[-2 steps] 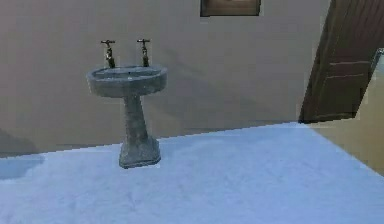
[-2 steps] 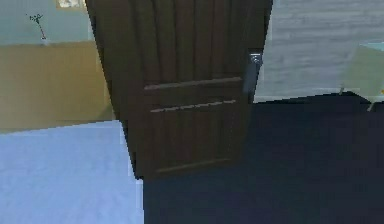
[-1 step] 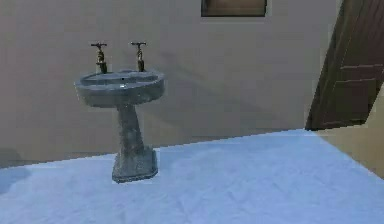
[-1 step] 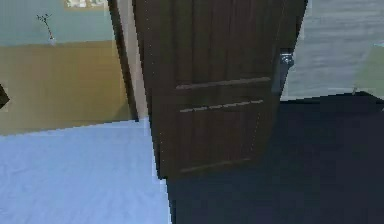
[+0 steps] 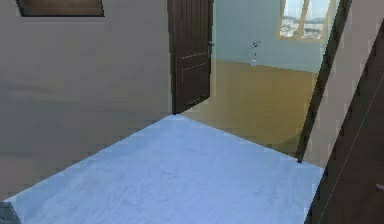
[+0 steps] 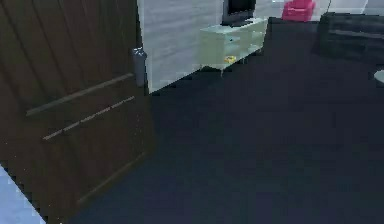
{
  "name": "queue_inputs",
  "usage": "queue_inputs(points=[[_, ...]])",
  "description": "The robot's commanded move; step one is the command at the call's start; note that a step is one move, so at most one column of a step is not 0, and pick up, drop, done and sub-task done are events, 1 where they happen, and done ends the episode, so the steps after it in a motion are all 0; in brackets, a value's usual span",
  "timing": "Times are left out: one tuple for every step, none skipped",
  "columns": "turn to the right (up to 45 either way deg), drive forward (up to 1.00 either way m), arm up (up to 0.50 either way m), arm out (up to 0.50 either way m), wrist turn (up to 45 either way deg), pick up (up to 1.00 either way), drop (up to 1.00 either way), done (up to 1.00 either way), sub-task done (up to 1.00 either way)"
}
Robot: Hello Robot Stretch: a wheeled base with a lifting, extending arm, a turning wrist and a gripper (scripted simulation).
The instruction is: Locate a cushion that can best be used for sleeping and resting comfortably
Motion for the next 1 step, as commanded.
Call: queue_inputs(points=[[0.0, 1.00, 0.00, 0.00, 0.0, 0.00, 0.00, 0.00, 0.00]])
